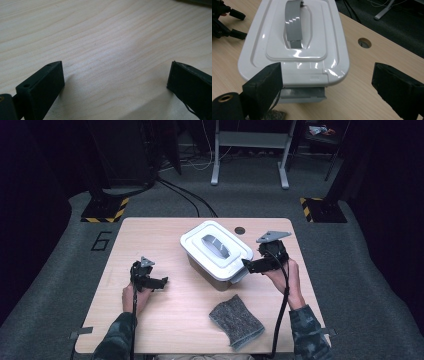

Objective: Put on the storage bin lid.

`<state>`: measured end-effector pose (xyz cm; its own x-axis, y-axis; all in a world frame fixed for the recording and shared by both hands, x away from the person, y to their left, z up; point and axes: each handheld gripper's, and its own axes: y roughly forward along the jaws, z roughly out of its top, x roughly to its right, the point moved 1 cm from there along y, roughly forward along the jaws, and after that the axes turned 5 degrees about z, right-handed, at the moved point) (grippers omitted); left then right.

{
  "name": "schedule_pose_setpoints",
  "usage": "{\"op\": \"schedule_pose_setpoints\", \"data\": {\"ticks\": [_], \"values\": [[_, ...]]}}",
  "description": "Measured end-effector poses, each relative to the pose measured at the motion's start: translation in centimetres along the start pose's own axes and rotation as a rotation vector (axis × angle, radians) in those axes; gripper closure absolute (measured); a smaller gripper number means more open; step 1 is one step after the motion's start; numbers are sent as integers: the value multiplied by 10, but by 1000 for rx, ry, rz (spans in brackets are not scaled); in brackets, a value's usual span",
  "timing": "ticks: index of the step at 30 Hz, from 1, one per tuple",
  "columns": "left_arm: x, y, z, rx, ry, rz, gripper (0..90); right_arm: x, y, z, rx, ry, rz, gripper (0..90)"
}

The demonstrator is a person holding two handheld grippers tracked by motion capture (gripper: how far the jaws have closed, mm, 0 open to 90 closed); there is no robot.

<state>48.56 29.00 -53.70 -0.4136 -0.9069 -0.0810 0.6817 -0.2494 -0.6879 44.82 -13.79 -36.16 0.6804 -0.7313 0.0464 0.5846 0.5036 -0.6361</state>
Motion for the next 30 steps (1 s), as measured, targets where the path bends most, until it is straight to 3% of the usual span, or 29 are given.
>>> {"op": "schedule_pose_setpoints", "data": {"ticks": [8,12,21,30], "values": [[0,0,0,0,1,0,4,5,-11,-33,10,20,-45,95],[0,0,0,0,1,0,4,10,-12,-61,7,48,-62,101],[0,0,0,1,2,0,4,15,-1,-104,-19,102,-82,105],[0,0,0,1,1,2,4,17,15,-158,-78,172,-105,95]]}}
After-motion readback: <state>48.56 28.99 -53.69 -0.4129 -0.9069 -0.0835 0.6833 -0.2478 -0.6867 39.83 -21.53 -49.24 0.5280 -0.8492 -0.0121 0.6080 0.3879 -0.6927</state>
